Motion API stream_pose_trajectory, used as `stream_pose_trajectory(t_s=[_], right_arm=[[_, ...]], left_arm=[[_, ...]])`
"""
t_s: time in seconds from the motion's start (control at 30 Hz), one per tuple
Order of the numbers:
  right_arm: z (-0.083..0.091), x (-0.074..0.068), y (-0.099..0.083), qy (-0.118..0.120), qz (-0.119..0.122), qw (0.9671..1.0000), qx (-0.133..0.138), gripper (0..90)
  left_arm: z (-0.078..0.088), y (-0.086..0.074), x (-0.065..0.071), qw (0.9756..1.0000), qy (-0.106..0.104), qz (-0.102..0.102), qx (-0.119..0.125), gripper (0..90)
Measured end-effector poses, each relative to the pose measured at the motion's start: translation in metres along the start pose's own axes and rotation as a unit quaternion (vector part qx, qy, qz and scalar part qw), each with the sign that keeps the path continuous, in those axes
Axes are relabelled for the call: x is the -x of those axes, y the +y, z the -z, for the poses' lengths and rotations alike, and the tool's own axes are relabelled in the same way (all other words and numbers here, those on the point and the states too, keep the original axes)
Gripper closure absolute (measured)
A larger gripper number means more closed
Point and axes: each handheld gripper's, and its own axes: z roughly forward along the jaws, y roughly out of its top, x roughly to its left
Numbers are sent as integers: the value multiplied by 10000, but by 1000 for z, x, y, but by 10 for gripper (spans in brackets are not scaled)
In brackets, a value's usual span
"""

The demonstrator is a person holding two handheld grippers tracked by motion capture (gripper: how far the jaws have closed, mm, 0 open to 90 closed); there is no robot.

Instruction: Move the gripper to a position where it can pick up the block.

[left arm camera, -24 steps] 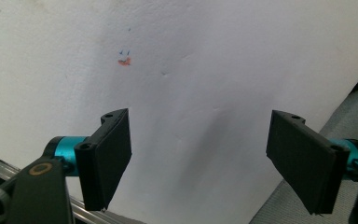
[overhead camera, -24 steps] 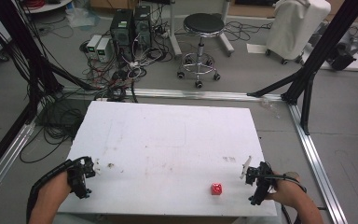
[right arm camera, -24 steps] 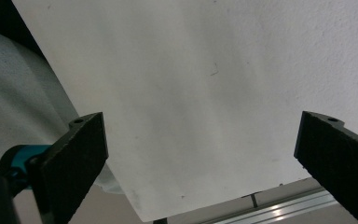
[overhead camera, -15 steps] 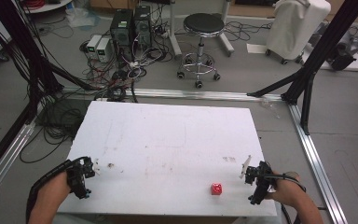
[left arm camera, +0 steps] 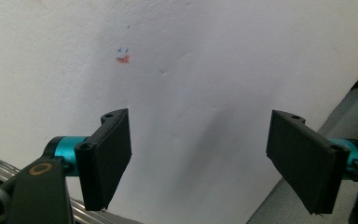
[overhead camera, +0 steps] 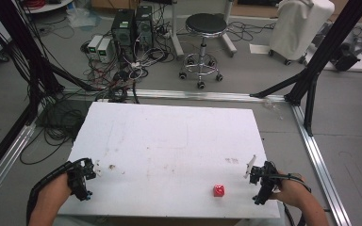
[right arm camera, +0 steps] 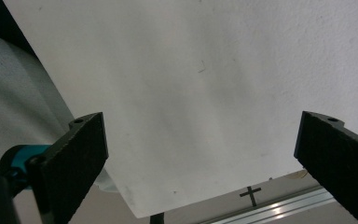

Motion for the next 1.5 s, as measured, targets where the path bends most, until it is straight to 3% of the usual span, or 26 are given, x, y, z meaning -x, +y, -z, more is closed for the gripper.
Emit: stream_pose_trajectory(t_s=[0.3, 0.63, 0.87, 1.2, 1.5], right_arm=[[2, 5, 5, 10, 114, 9999, 1, 19], [9, 9, 20, -219, 439, 9988, -22, 19], [14, 10, 30, -242, 666, 9975, 12, 19], [16, 3, 51, -242, 1155, 9930, 54, 19], [16, -7, 72, -199, 1350, 9906, 94, 19]], left_arm=[[-1, 2, 1, 10000, -9, -73, -25, 223], [-3, 0, 1, 10000, -8, 2, 18, 224], [-3, 1, 0, 10000, 13, -15, 9, 224], [-2, 1, 0, 10000, 47, -20, 15, 224], [-1, 1, 0, 10000, 51, 63, 45, 224]])
